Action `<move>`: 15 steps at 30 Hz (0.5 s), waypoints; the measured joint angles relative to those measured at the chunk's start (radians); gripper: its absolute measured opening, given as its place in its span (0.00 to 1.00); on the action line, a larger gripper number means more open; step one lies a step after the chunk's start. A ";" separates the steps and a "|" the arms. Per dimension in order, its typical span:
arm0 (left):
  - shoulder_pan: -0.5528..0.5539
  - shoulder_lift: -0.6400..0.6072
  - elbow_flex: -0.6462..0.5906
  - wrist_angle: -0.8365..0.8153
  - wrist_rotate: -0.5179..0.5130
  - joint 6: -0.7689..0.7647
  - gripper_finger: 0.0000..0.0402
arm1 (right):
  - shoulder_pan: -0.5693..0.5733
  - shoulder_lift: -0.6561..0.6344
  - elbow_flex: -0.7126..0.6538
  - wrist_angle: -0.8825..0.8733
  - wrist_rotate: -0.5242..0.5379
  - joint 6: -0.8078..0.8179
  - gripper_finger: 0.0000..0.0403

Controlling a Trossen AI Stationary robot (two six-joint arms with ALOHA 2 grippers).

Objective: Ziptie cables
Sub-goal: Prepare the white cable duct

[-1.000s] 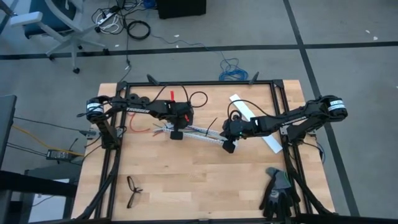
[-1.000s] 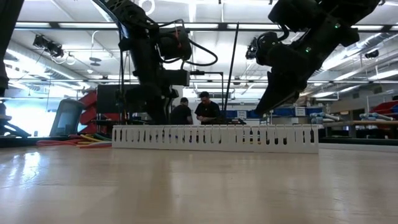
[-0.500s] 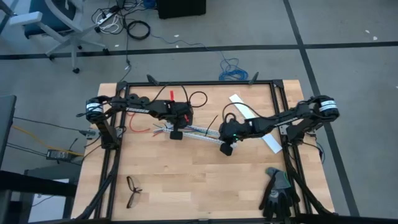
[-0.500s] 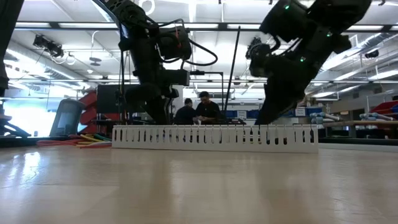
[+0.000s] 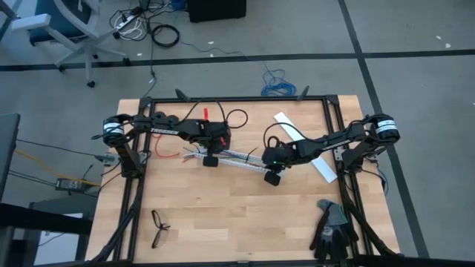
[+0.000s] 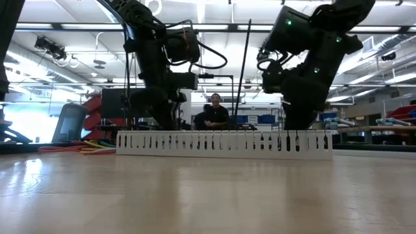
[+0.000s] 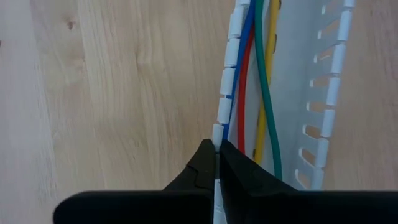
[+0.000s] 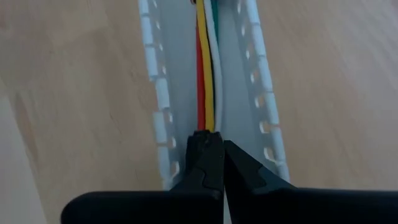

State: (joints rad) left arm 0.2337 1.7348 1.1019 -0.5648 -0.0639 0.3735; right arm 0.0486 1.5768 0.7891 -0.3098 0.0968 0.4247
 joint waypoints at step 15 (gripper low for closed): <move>0.000 0.000 0.000 0.006 -0.011 -0.010 0.03 | -0.015 0.010 -0.002 0.181 0.005 -0.079 0.00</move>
State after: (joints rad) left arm 0.2340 1.7348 1.1015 -0.5588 -0.0746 0.3633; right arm 0.0341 1.5868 0.7872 -0.1288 0.1022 0.3461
